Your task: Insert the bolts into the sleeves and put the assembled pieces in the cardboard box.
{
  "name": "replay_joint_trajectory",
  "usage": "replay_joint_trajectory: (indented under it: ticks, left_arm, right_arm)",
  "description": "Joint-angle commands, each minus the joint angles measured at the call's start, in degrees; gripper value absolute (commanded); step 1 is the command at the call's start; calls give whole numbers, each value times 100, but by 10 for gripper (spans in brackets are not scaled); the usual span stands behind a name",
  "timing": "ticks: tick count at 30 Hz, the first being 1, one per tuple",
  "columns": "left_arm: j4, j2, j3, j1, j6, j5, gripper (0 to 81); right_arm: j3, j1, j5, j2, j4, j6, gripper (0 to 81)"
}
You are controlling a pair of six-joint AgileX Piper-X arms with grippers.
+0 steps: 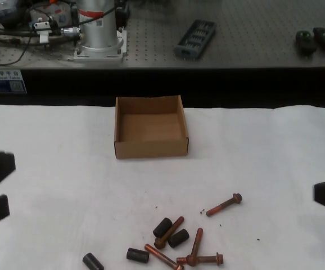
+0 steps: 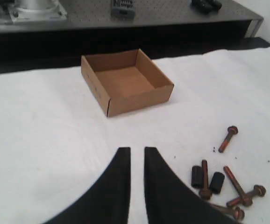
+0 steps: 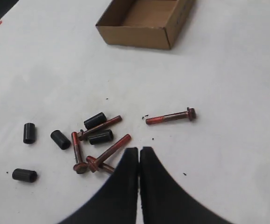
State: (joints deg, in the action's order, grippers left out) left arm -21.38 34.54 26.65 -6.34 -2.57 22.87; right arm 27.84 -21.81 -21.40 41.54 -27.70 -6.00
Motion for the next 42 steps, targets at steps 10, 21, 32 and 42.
replay_joint_trajectory:
  ticks: [10, 21, 32, 42]
  left_arm:
    - [-839, 62, 68, -490, -687, 31, 87]
    - [-818, 605, 68, -1578, -1041, -587, 87]
    - [-893, 777, 150, -1587, -1189, -557, 87]
    - [-892, 777, 617, -1587, -1188, -557, 87]
  right_arm:
    - [389, -1491, 400, 1126, 151, -364, 23]
    - [852, -2192, 771, 1613, 17, -772, 23]
    - [1829, -2226, 799, 2668, -758, -1382, 23]
    - [2000, -2226, 855, 3420, -427, -1763, 45]
